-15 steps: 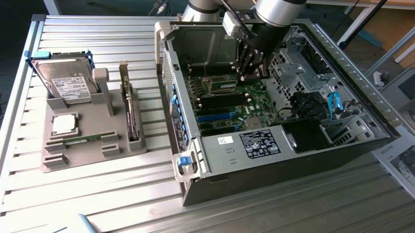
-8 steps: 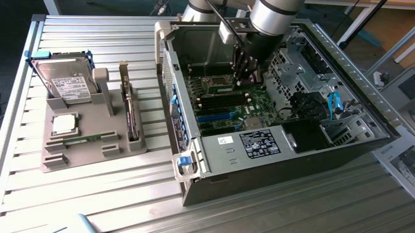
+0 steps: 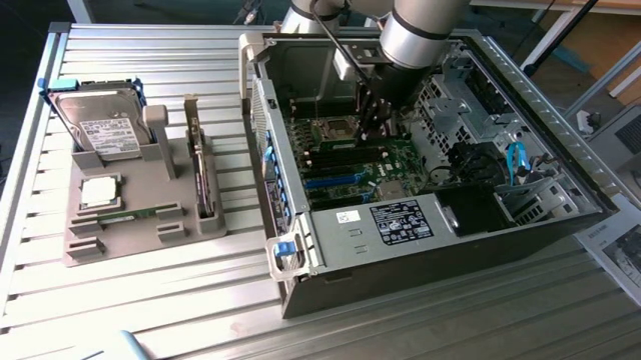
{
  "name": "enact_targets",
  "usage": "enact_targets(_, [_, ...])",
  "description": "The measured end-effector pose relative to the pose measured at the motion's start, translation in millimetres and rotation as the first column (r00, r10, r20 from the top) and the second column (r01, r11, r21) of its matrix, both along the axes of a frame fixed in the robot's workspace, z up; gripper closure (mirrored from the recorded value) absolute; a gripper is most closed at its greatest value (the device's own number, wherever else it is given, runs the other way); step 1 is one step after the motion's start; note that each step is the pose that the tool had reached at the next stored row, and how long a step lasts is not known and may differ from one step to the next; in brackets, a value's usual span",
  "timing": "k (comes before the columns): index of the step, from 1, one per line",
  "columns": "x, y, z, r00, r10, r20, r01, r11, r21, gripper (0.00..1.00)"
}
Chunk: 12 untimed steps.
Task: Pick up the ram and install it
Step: 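Insert the ram into the slot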
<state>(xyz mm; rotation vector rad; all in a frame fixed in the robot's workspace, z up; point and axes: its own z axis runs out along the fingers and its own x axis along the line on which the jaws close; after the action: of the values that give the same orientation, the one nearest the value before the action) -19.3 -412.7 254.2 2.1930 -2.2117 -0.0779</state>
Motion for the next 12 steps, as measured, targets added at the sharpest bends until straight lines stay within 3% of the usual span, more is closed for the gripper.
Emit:
enact_targets(9, [-3.1, 0.0, -18.5, 1.0, 0.0, 0.0, 0.0, 1.0, 0.0, 0.87])
enact_targets(12, [-3.1, 0.0, -19.8, 1.0, -0.001, -0.0001, 0.001, 1.0, -0.0003, 0.87])
